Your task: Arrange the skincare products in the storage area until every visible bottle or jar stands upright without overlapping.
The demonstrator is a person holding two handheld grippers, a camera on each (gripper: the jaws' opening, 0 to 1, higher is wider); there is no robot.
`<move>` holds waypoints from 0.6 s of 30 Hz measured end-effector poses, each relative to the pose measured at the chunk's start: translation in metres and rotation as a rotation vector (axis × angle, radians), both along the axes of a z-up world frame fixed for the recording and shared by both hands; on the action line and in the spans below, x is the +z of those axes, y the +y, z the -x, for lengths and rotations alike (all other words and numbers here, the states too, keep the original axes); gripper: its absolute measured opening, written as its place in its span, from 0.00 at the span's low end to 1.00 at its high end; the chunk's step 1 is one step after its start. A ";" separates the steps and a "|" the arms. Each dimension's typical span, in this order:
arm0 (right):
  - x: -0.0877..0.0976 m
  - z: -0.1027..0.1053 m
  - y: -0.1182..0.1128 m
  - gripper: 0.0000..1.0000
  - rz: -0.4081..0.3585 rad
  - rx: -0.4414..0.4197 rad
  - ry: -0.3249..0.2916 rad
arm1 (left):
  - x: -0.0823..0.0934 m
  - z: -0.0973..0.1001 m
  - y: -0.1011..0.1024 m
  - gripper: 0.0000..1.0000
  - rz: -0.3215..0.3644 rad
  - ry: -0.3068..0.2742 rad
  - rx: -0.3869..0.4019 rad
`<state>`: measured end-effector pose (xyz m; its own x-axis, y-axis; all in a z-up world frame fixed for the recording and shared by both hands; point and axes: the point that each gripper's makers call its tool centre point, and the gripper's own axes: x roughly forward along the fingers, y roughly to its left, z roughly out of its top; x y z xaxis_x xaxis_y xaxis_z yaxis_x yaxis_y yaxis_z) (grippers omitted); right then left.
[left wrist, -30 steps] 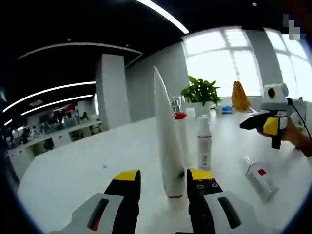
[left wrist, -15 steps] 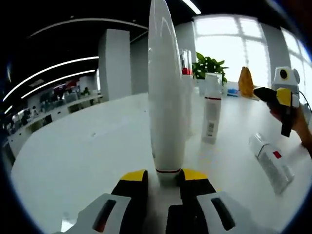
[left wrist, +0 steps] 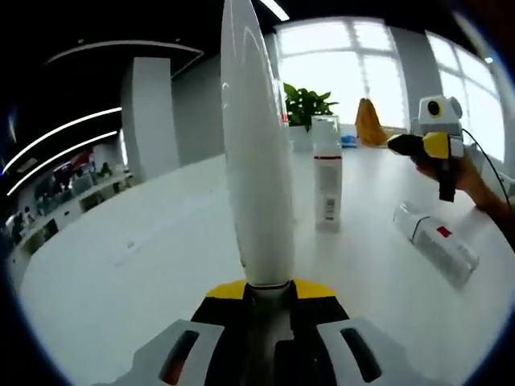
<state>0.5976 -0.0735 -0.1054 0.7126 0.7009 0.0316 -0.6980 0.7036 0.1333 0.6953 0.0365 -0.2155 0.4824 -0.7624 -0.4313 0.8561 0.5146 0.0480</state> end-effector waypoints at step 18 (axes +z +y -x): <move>-0.029 0.003 0.030 0.23 0.096 0.071 0.053 | 0.000 -0.020 -0.008 0.18 0.082 0.035 -0.077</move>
